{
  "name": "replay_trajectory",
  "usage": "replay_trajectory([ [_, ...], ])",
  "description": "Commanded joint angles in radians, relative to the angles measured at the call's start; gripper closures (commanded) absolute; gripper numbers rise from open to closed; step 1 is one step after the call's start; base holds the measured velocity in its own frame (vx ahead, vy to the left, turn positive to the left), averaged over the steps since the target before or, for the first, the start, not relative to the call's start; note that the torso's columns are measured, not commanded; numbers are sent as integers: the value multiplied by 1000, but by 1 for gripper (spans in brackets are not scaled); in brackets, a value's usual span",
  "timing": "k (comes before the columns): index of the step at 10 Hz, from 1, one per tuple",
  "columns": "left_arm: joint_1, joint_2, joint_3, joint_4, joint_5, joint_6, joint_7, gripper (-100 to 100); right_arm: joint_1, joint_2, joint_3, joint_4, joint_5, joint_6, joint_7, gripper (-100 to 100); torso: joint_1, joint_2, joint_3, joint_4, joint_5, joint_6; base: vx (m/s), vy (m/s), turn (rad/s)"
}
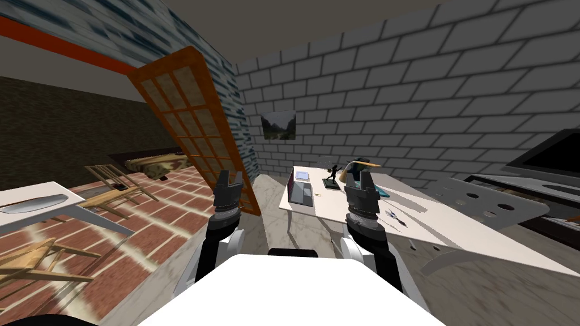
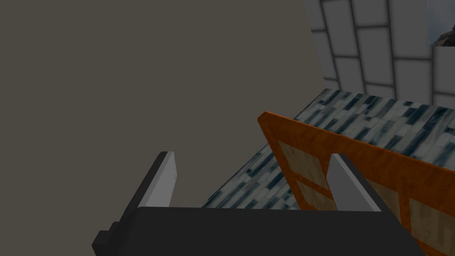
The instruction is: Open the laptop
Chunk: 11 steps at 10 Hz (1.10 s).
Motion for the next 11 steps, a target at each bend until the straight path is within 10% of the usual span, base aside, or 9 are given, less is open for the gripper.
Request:
replay_trajectory([
  [1,0,0,0,0,0,0,0,0,0,0,0,0,0,0,0,0,0,74,-147,74,0,0,0,0,0],
  [4,0,0,0,0,0,0,0,0,0,0,0,0,0,0,0,0,0,296,-590,295,0,0,0,0,0],
  [5,0,0,0,0,0,0,0,0,-1,-43,-4,5,7,4,6,-100,0,369,-738,369,0,0,12,17,-2],
  [11,0,0,0,0,0,0,0,0,-5,-205,-49,56,78,42,64,-100,1,416,-832,416,0,0,19,84,-7],
])
